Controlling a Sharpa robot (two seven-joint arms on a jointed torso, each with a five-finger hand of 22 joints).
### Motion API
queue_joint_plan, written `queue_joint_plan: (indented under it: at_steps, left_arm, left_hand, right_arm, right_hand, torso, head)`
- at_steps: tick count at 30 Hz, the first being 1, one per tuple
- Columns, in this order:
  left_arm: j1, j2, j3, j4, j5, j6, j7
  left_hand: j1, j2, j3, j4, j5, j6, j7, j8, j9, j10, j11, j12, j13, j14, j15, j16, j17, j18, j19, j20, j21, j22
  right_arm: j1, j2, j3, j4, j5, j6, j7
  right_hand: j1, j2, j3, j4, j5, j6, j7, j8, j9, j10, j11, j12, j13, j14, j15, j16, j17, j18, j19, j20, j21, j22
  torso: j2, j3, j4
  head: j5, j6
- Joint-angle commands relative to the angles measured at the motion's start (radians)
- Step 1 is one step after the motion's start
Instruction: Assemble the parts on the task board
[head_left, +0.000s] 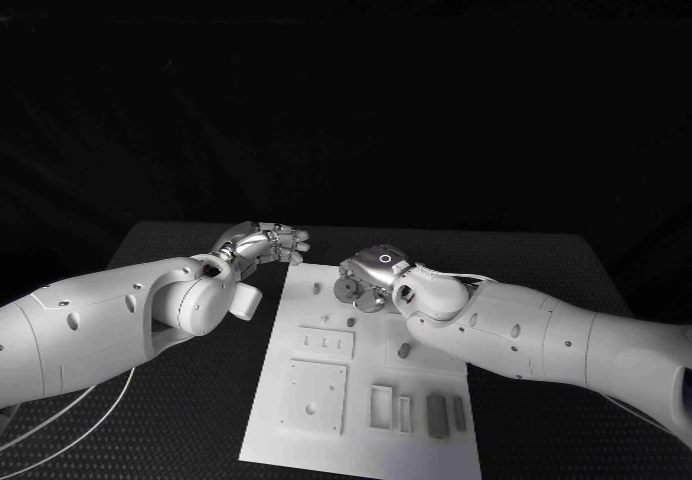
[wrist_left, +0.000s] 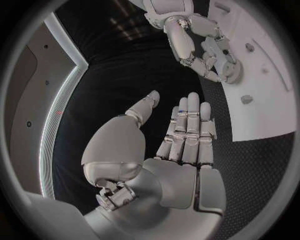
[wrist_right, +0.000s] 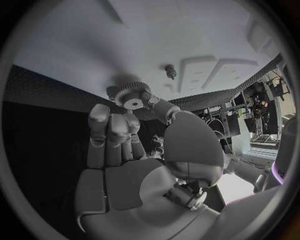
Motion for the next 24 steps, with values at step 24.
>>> queue_joint_plan:
  at_steps: [24]
  left_arm:
    - [0.001, 0.000, 0.001, 0.001, -0.003, 0.007, 0.007]
  left_hand:
    - [-0.010, -0.004, 0.003, 0.001, -0.004, -0.009, 0.003, -0.005, 0.001, -0.010, 0.001, -0.007, 0.000, -0.004, 0.004, -0.005, 0.003, 0.003, 0.000, -0.010, 0.007, -0.002]
  right_arm:
    - [-0.020, 0.004, -0.008, -0.028, 0.034, 0.022, 0.001]
  right_hand:
    - [0.004, -0.070, -0.011, -0.001, 0.001, 0.008, 0.044, -0.089, -0.013, -0.039, 0.033, -0.018, -0.007, -0.001, 0.031, -0.013, 0.004, 0.029, -0.001, 0.000, -0.003, 0.005]
  torso:
    - [0.000, -0.0005, 0.0018]
  head:
    - [-0.003, -0.001]
